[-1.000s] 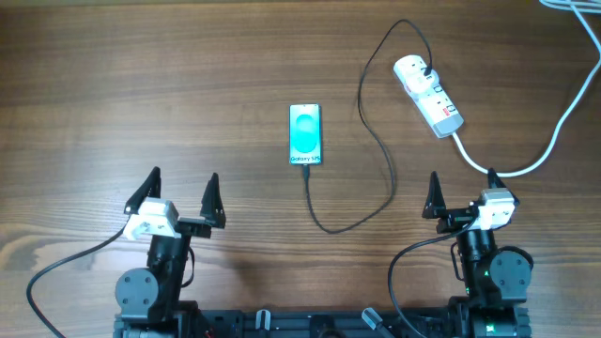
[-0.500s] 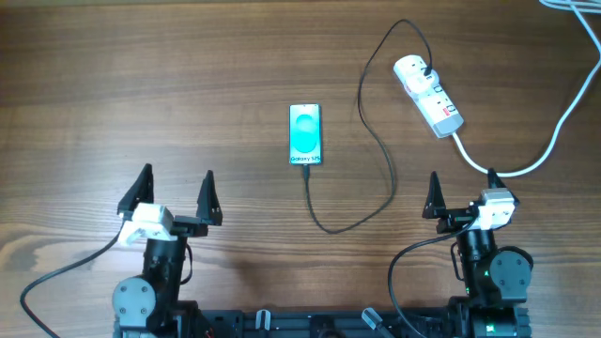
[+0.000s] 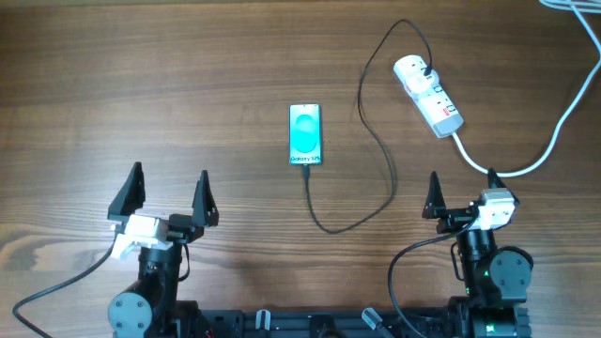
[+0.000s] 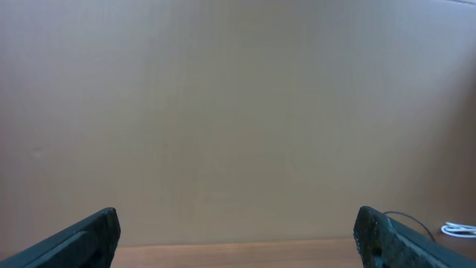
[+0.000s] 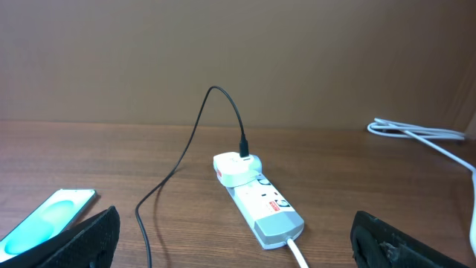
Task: Plug charger to phone and switch on socket
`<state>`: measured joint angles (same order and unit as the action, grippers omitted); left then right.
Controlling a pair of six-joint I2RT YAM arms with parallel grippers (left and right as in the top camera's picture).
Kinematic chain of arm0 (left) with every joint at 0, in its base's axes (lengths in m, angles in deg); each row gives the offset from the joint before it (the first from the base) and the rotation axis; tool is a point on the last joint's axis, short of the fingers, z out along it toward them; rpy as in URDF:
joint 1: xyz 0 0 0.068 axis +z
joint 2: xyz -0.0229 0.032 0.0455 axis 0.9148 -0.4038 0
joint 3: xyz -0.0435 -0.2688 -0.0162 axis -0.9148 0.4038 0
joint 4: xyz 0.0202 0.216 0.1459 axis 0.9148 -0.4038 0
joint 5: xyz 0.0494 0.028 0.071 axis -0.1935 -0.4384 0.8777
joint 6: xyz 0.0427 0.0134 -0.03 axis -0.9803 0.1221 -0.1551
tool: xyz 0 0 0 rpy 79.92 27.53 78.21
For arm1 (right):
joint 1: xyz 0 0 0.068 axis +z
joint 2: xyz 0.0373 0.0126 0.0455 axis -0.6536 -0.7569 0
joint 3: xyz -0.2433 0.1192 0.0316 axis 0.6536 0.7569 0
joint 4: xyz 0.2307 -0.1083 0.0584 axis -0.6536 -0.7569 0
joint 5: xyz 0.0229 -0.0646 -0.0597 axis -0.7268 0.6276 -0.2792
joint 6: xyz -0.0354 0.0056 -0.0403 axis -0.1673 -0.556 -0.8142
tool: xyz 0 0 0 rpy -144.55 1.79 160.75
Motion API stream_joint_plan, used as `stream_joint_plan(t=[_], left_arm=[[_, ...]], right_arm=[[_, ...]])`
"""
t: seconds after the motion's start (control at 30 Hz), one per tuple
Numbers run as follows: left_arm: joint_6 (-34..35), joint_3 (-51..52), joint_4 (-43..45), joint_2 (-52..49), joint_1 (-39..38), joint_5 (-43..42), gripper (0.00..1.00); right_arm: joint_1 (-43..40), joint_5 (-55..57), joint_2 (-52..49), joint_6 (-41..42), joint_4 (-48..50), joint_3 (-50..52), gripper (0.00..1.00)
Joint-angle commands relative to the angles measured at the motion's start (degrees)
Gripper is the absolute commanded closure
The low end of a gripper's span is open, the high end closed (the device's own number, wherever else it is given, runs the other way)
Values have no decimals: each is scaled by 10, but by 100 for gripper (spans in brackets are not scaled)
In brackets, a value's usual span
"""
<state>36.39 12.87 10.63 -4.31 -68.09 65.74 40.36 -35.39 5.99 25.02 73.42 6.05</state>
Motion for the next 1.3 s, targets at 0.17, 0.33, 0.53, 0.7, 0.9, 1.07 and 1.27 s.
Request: stream_joint_plan(t=[0.17,0.33,0.53,0.7,0.9,1.07,1.27], left_arm=[[-26,49,54,6,0,10,0],[-27,49,36,6,0,18,0],[-26,49,-46,6,0,31,0],[-24,49,-154,6,0,31,0],[-9,49,-222,6,0,42,0],[24,49,-221,6,0,55,0],[49,49,-221,6,0,55,0]], right_arm=[[-3,8,7,8,1,2,0],[-3,8,7,8,1,2,0],[-3,8,7,8,1,2,0],[-3,8,7,8,1,2,0],[-3,8,7,8,1,2,0],[-3,8,7,8,1,2,0],[-3,8,7,9,1,2,0]])
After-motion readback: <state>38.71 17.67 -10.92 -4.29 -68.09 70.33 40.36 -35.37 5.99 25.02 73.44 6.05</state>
